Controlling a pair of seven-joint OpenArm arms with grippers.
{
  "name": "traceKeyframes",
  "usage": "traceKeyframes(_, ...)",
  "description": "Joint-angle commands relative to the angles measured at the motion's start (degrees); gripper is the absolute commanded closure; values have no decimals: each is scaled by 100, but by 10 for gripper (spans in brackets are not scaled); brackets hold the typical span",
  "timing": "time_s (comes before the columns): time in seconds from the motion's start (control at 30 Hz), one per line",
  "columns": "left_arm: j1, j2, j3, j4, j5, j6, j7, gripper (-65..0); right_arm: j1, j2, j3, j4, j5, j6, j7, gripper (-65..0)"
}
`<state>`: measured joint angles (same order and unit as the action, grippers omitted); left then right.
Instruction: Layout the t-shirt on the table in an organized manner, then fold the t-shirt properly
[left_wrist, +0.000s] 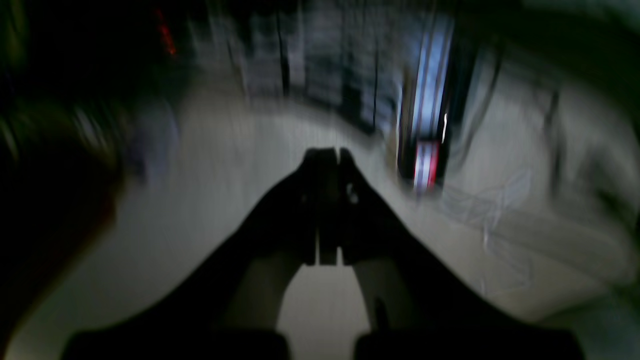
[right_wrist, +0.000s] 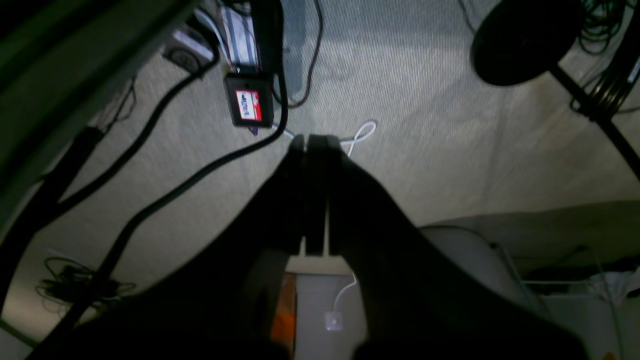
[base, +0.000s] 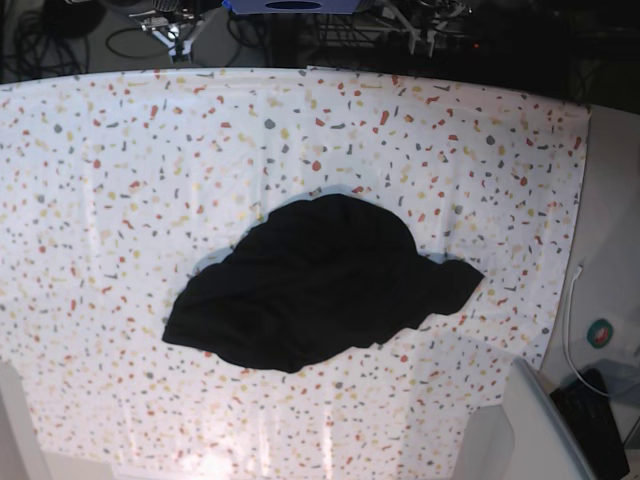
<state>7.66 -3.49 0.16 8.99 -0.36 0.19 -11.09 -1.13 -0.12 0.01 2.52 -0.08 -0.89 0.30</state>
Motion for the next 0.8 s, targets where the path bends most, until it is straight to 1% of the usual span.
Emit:
traceKeyframes(0.0,232,-34,50,-42,67,21,6,0,-173,43,21,139,12,31,-25,0)
traceKeyframes(0.07,311,-43,41,-42,58,21,-82,0,-419,69,21,482,12,40,-25,-5)
traceKeyframes(0.1,302,-60,41,-25,58,21,-64,-2,-498,60,21,640,12,40,-51,-32)
traceKeyframes(0.13,302,-60,41,-16,58,21,-12,-3,-507,52,21,693,12,49,-60,-93)
traceKeyframes(0.17,302,-60,41,10,58,21,67,-3,-516,25,21,693,12,49,-60,-194)
traceKeyframes(0.23,302,-69,14,19,14,21,129,-3,-542,-28,-5,693,12,49,-60,-440)
traceKeyframes(0.27,293,-69,23,19,14,21,138,-5,-595,-28,-5,710,12,58,-34,-552)
traceKeyframes(0.3,267,-69,32,19,23,21,138,-5,-665,-19,-14,763,-6,58,-25,-615)
traceKeyframes(0.33,232,-69,41,19,32,21,147,-5,-709,-19,-14,789,-6,58,-16,-630)
traceKeyframes(0.37,214,-69,41,19,14,21,147,-5,-718,-19,-14,833,-6,58,10,-606)
traceKeyframes(0.4,205,-78,6,19,14,21,147,-5,-727,-19,-14,833,-6,58,19,-546)
traceKeyframes(0.47,170,-78,-12,19,5,21,147,-5,-736,-19,-5,833,3,58,10,-347)
traceKeyframes(0.53,153,-78,-12,19,5,21,147,-5,-736,-19,12,833,12,58,10,-74)
traceKeyframes(0.57,153,-78,-12,19,5,21,147,-5,-736,-19,21,833,12,49,10,0)
traceKeyframes(0.63,144,-78,32,19,40,21,155,-8,-736,-19,21,833,12,49,1,0)
traceKeyframes(0.67,144,-78,32,19,40,21,155,-26,-736,-19,21,833,12,49,1,0)
traceKeyframes(0.73,144,-78,32,19,58,21,155,-110,-736,-19,21,833,12,49,1,0)
traceKeyframes(0.77,144,-78,41,19,58,21,155,-179,-736,-10,21,833,12,49,10,0)
